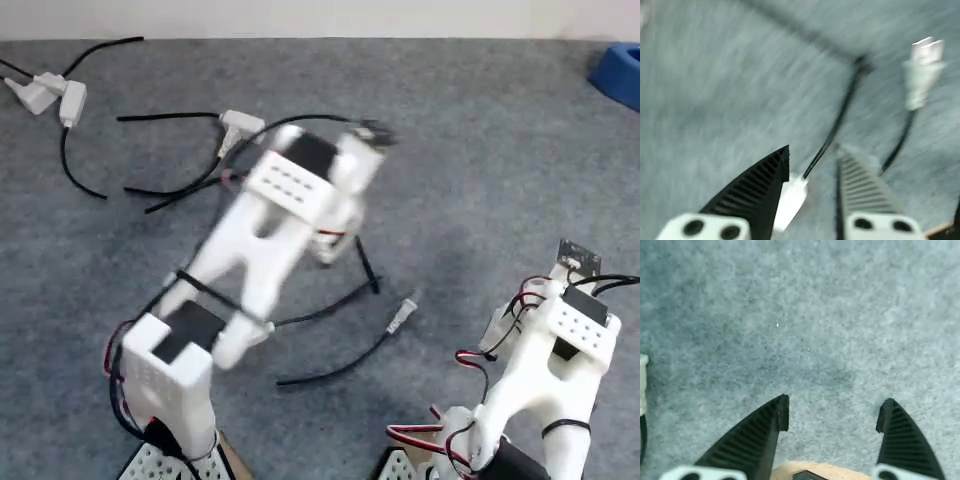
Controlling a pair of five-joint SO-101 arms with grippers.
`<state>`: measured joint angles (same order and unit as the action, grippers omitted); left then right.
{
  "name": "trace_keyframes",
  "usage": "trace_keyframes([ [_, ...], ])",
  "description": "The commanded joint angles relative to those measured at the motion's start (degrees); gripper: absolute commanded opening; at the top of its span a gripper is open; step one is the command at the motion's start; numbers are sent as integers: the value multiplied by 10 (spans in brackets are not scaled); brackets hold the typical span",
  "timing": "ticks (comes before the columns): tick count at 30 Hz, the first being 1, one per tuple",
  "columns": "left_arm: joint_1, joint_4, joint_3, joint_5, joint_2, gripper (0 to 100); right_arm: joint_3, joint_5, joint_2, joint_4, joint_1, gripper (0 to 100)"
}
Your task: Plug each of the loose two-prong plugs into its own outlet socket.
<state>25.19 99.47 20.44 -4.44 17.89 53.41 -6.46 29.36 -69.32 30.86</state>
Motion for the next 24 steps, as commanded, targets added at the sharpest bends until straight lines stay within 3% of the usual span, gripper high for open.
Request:
trace_keyframes([
  [1, -27, 14, -134, -113, -18, 59, -18, -74, 12, -6, -52, 281],
  [7, -63, -9, -251, -145, -144, 83, -41, -46, 11, -35, -123, 281],
  [11, -110, -19, -352, -204, -225, 164, -55, -29, 11, -35, -146, 281],
  [14, -131, -45, -444, -247, -267, 146, -55, -28, 11, -36, -172, 281],
  [19, -187, -121, -550, -295, -298, 141, -51, -27, 11, -36, -202, 281],
  [24, -193, -137, -571, -322, -299, 162, -51, 22, 11, -36, -224, 281],
])
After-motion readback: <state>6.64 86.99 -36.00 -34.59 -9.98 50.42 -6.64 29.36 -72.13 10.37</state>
